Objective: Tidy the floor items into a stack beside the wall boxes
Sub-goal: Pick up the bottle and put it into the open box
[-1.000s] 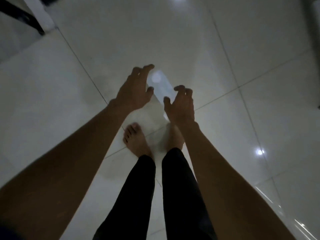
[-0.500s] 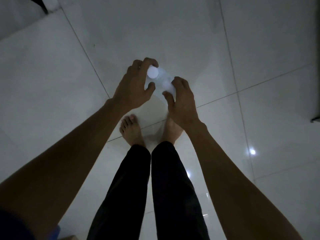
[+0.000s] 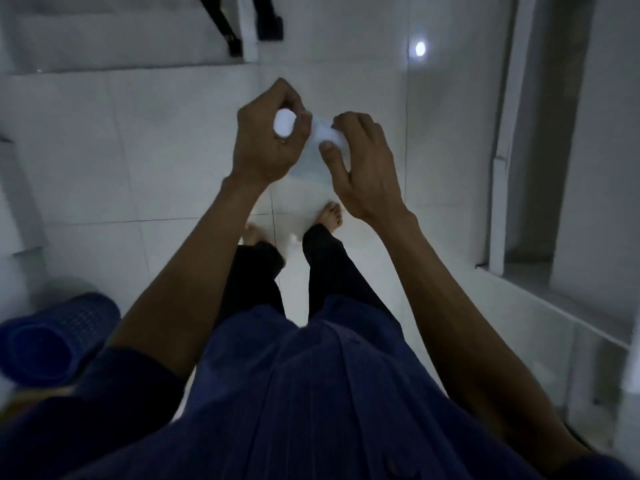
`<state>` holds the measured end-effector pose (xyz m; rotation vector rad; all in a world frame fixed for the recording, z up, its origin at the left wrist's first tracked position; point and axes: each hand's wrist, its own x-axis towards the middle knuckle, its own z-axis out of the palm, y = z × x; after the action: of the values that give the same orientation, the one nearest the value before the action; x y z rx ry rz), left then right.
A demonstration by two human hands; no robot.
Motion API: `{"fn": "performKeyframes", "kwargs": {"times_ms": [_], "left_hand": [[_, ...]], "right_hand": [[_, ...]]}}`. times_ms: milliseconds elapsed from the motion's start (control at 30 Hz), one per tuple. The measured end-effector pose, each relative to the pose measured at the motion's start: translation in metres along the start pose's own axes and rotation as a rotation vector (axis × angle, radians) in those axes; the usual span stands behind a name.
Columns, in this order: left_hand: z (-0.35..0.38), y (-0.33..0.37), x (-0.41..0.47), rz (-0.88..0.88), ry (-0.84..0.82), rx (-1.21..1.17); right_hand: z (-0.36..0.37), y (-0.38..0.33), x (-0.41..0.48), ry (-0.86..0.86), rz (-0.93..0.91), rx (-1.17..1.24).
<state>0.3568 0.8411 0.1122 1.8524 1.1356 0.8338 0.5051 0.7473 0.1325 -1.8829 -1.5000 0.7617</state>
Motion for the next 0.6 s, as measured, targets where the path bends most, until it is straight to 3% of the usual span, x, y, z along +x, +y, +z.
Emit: {"fn": "performKeyframes", "kwargs": {"times_ms": [133,233,433,600], "left_hand": [[-0.073,0.061,-0.047,0.003,0.256,0.051],[-0.127,0.087,-0.103,-0.070,0.445,0.049],[-0.220,0.107,-0.253,-0.307,0.774,0.140],[-0.296,0.103,-0.396,-0.411,0.929,0.225]], "right_hand": [[-0.011,-0.097,-0.013,0.108,-0.150,-0.026],[0.004,-0.165,-0.032,0.099,-0.336,-0.030],[0.078,-0.268,-0.114,-0.104,-0.650,0.069],[0.169,-0.337,-0.214,-0.232,-0.826,0.149]]}}
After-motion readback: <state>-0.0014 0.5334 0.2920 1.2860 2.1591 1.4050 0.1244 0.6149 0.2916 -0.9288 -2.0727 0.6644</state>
